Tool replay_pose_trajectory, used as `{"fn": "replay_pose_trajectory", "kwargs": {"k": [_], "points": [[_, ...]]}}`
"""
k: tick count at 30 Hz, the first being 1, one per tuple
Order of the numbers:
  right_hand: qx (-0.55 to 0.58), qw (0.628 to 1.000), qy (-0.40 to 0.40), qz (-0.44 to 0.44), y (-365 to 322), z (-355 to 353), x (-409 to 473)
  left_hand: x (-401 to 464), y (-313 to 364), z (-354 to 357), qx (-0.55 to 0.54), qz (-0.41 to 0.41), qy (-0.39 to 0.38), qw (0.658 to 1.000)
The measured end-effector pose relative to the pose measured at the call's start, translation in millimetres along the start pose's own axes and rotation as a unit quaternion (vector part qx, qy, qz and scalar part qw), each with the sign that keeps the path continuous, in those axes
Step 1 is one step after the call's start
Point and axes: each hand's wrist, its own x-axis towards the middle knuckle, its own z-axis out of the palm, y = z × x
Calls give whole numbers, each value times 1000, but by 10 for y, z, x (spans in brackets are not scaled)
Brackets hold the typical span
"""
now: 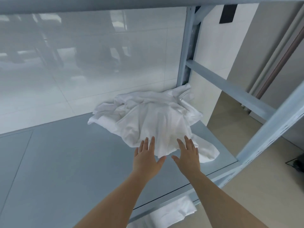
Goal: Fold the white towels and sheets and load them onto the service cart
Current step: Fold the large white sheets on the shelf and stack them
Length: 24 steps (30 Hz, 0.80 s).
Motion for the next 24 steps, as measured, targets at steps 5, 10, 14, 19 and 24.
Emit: {"fn": "replay_pose_trajectory", "kwargs": {"k": [5,10,14,19,24], "points": [[-11,999,-16,30,311,184,227,308,150,338,59,30,-26,997],[27,998,20,46,458,333,373,543,110,569,87,44,46,994],[80,994,63,49,430,333,384,610,81,469,39,35,52,997],[152,981,110,52,257,160,246,509,138,105,19,30,81,996],[192,970,150,7,-79,-41,15,353,-3,-410,22,-1,127,992]]}}
